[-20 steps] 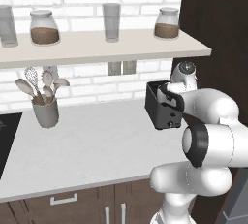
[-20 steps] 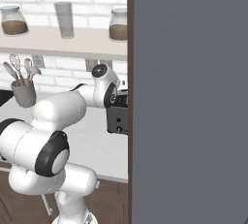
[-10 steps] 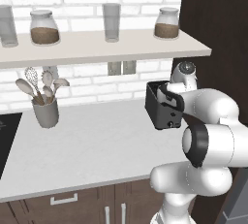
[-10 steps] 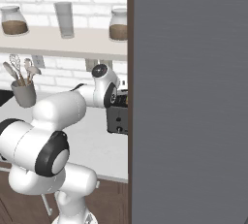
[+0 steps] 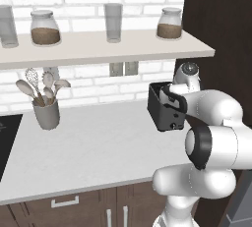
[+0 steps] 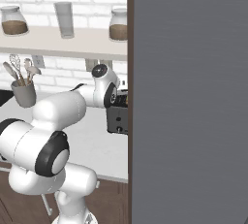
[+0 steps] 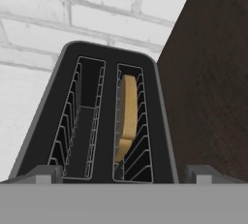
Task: Start the toaster. Once the lever pops up, take the bread to the plate on the dining counter.
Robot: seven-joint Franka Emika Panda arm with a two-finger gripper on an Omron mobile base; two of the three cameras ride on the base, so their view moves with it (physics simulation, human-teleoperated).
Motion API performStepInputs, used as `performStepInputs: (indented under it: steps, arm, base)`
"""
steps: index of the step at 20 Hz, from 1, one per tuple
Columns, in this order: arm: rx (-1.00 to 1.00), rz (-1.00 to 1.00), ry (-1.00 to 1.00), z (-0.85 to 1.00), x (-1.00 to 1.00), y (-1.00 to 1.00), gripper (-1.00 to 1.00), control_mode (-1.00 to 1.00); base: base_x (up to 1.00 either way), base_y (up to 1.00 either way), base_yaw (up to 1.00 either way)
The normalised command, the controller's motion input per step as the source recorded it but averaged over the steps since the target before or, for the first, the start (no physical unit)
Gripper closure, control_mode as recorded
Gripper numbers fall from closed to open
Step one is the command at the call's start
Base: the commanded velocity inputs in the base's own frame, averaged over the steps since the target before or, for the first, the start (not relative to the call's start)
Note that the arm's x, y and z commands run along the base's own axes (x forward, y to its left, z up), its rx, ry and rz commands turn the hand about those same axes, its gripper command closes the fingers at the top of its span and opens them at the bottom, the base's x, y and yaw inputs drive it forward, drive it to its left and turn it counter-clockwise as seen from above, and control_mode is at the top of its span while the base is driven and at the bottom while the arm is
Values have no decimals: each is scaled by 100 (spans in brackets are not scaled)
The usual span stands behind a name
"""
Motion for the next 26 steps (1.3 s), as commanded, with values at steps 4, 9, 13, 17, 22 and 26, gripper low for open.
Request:
performStepInputs:
  steps: [4, 9, 13, 17, 22, 26]
  arm:
    - [0, 0, 0, 0, 0, 0, -100, -100]
    - [0, 0, 0, 0, 0, 0, -100, -100]
    - [0, 0, 0, 0, 0, 0, -100, -100]
    - [0, 0, 0, 0, 0, 0, -100, -100]
    - [0, 0, 0, 0, 0, 0, -100, -100]
    - [0, 0, 0, 0, 0, 0, -100, -100]
  base:
    - [0, 0, 0]
    - [0, 0, 0]
    - [0, 0, 0]
    - [0, 0, 0]
    - [0, 0, 0]
    - [0, 0, 0]
